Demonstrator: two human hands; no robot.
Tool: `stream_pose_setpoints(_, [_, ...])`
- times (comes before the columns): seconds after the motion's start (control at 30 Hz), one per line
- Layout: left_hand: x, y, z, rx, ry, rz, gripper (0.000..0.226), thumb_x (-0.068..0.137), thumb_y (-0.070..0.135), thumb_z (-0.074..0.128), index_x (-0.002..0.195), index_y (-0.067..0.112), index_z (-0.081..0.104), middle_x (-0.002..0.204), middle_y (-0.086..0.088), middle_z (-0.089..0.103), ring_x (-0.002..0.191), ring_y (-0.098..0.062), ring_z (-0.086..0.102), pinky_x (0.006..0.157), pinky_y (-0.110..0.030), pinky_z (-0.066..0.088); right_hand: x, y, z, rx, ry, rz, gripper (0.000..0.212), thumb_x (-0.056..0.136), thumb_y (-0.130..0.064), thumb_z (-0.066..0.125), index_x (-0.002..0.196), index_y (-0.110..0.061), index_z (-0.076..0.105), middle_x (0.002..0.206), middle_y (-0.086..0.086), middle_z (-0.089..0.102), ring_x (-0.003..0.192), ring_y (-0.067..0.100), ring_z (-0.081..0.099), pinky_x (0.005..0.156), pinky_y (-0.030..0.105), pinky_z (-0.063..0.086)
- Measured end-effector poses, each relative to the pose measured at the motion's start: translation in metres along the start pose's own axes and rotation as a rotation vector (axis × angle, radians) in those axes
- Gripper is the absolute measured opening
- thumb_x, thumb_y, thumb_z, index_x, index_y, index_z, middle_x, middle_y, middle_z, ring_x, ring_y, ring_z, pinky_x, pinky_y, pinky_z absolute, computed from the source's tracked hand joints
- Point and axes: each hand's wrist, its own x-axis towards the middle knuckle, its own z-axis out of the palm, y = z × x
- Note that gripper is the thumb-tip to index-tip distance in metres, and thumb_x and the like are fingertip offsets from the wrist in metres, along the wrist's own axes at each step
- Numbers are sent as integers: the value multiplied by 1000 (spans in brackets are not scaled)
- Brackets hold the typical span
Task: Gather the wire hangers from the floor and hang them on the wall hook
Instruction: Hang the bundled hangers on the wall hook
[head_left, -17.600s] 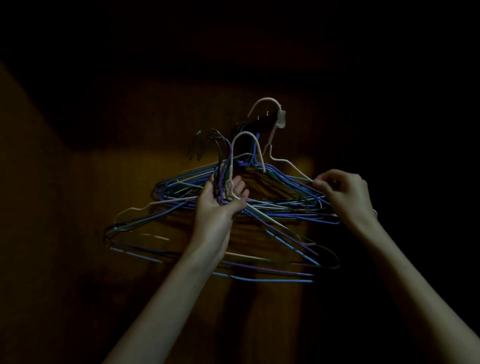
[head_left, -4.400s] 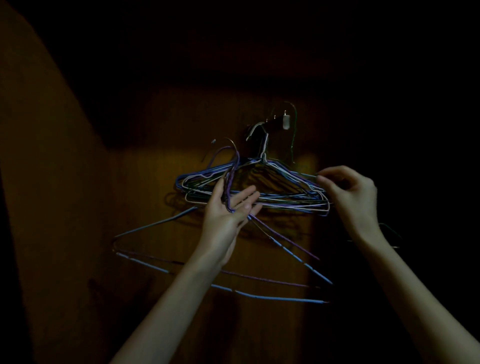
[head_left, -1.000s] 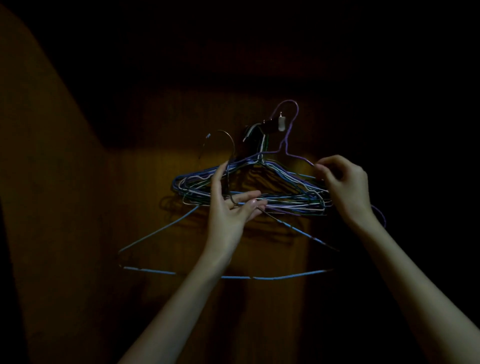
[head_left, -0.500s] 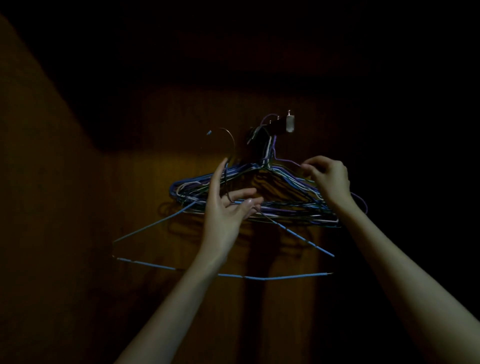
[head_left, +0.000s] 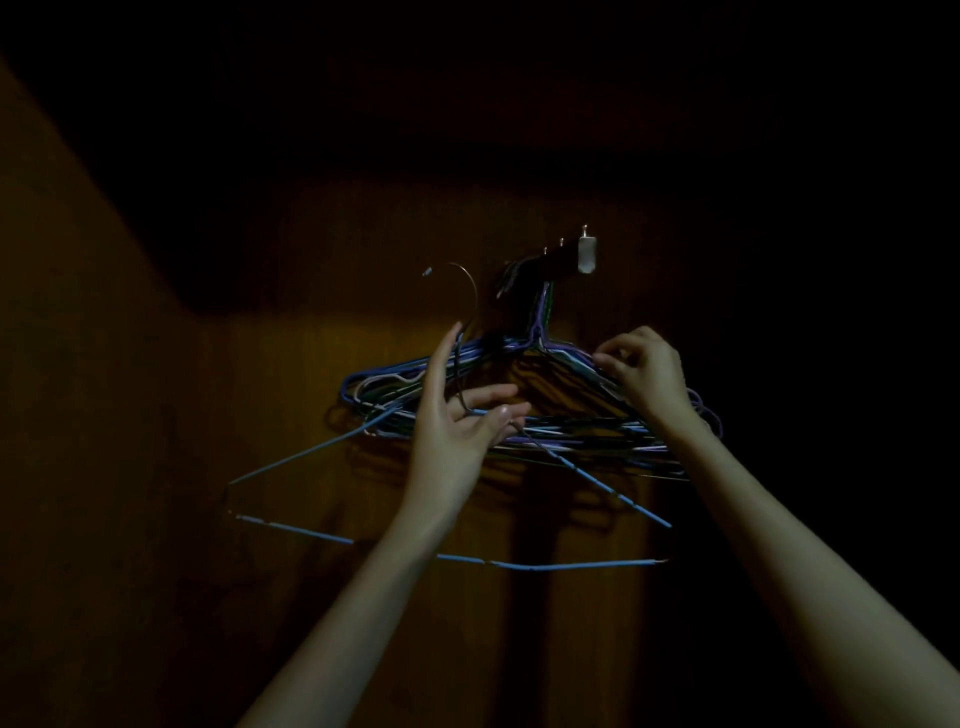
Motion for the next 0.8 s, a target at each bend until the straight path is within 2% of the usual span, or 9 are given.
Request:
stream_pose_setpoints(0.1, [0,-1,1,5,-1,2,76,85,-9,56,137,38,24,101,-15,66,84,-17,71,73,-21,55,-2,2,3,-15,-13,-2,10,85,-20,64,92,-13,67,98,0,50,96,17,50,76,29,41])
stream_pose_setpoints(0.27, [-3,2,5,3,-15,-9,73,86,-9,55,132,39,27,101,-16,65,83,-17,71,74,-22,55,-14,-6,3,-149,58,-12,17,87,-33,62,97,-21,68,99,-2,56,91,14,52,65,28,36])
stream_pose_setpoints(0.4, [-6,8,8,12,-22,-23,75,87,-9,55,138,37,23,101,-15,65,82,-15,71,74,-21,55,-24,-11,-2,-241,91,-41,21,89,-32,59,104,-21,68,104,0,59,103,19,51,65,27,29])
stream_pose_setpoints(0.47, [-8,11,9,13,-23,-34,77,87,-9,55,143,32,21,101,-15,66,83,-15,71,75,-23,56,-26,-13,-5,-270,80,-41,24,90,-33,58,109,-21,67,109,0,60,107,20,48,68,28,32])
stream_pose_setpoints(0.6, [-13,17,11,5,-30,-45,78,86,-10,54,143,30,21,98,-13,66,80,-13,71,76,-24,57,-44,-19,-15,-108,87,-67,20,91,-26,58,105,-16,68,105,3,63,102,21,54,76,27,38])
stream_pose_setpoints(0.67, [-17,20,12,-1,-39,-51,77,87,-10,54,142,31,21,99,-14,65,80,-12,71,76,-23,57,-68,-29,-25,35,72,-92,17,91,-18,57,103,-14,68,103,3,64,97,16,58,79,24,41])
stream_pose_setpoints(0.8, [-25,26,11,-29,-52,-57,74,87,-11,53,136,36,23,101,-18,64,81,-13,71,77,-24,57,-126,-47,-43,155,9,-157,14,88,-14,60,99,-13,69,98,-6,65,95,9,60,85,24,46])
